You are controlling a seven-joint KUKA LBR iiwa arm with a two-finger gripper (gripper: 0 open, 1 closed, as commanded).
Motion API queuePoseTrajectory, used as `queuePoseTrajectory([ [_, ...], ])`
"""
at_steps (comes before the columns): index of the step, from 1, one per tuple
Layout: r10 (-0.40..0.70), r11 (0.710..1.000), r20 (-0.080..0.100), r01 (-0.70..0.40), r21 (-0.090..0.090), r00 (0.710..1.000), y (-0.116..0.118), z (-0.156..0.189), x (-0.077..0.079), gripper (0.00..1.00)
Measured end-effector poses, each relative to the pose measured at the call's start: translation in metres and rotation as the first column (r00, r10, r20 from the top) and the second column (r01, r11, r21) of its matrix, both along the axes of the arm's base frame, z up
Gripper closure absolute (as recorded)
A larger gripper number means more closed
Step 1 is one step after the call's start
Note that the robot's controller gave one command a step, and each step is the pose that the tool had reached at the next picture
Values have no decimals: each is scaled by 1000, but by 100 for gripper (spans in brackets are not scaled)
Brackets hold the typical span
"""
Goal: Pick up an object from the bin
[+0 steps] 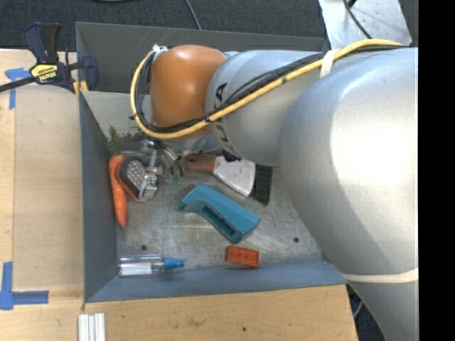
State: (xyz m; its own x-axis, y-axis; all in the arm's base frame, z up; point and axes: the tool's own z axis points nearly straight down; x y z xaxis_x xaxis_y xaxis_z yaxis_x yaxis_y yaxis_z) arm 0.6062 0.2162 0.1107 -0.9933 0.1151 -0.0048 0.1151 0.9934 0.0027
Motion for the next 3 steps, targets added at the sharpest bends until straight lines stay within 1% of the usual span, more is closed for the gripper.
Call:
queuePoseTrajectory([
  [1, 44, 999, -2, -44, 3, 999, 13, -13, 5, 0],
  [2, 314, 949, 18, -315, -1, 949, 14, -18, 15, 100],
  [3, 314, 949, 18, -314, -1, 949, 14, -18, 15, 100],
])
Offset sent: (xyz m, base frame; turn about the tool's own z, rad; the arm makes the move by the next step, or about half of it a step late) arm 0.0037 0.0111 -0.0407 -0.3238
